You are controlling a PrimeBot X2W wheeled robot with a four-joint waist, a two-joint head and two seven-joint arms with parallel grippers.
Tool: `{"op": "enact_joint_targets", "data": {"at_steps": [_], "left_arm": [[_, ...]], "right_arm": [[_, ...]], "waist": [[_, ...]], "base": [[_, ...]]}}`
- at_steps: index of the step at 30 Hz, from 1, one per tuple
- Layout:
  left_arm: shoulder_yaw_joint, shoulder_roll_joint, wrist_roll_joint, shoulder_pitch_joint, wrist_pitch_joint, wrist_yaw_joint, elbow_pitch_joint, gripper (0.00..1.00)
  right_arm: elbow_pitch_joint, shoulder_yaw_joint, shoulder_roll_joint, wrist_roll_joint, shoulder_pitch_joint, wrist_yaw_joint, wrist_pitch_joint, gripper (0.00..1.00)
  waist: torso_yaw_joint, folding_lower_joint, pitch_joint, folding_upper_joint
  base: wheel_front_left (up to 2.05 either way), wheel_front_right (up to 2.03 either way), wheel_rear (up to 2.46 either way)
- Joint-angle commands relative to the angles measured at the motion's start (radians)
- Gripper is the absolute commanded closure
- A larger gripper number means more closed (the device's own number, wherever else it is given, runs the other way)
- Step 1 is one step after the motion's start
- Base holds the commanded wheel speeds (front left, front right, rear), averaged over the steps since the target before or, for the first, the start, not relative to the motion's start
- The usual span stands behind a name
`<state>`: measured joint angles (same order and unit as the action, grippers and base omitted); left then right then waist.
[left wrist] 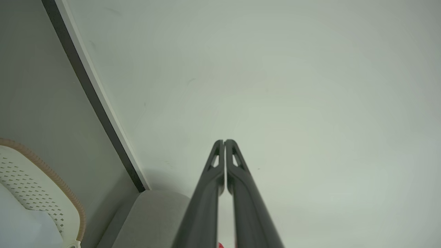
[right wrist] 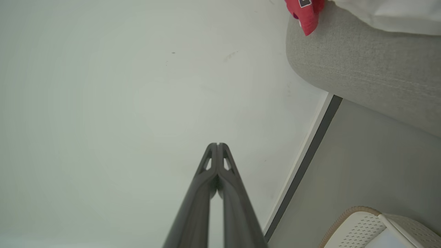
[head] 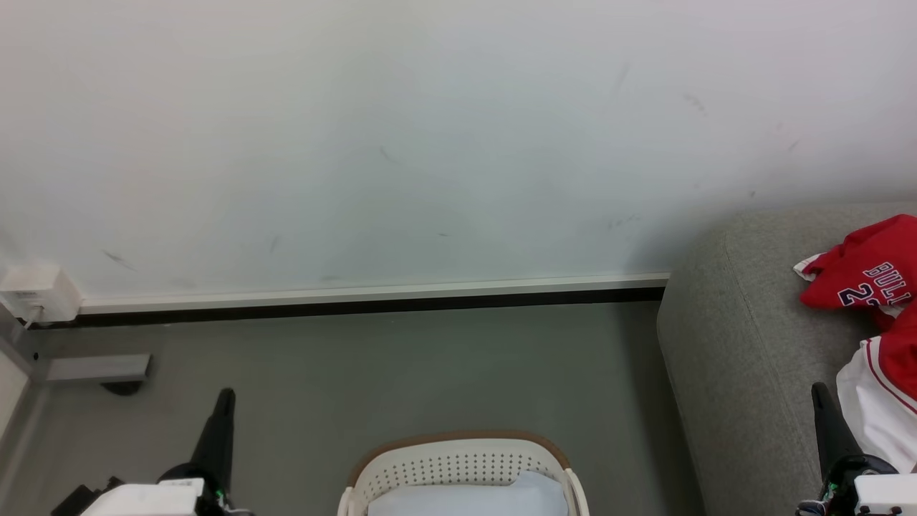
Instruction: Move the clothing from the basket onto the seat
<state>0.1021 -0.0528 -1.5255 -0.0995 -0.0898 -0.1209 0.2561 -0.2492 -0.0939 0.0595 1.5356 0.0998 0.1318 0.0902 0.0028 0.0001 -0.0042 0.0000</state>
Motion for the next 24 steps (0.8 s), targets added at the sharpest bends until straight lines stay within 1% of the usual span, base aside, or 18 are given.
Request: {"op": "enact_joint_targets", "data": {"at_steps": [1, 13, 24], "left_arm": [[0.006, -0.002, -0.018, -0.012, -0.007, -0.004, -0.006, 1.00], [0.015, 0.002, -0.094, -0.013, -0.028, -0.014, -0.013, 1.00], [0.015, 0.002, -0.093, -0.013, -0.029, -0.012, -0.013, 1.00]], "right_arm": [[0.007, -0.006, -0.001, 0.018, 0.012, -0.002, 0.006, 1.00], [0.007, -0.024, -0.010, 0.081, 0.014, -0.002, 0.026, 1.00], [0.007, -0.024, -0.010, 0.078, 0.014, -0.002, 0.027, 1.00]], "waist": [[0.000, -0.0001, 0.001, 0.0000], [-0.003, -0.0001, 0.007, 0.0000], [-0.003, -0.0001, 0.007, 0.0000]], "base": [[0.00, 0.00, 0.00], [0.00, 0.00, 0.00], [0.00, 0.00, 0.00]]}}
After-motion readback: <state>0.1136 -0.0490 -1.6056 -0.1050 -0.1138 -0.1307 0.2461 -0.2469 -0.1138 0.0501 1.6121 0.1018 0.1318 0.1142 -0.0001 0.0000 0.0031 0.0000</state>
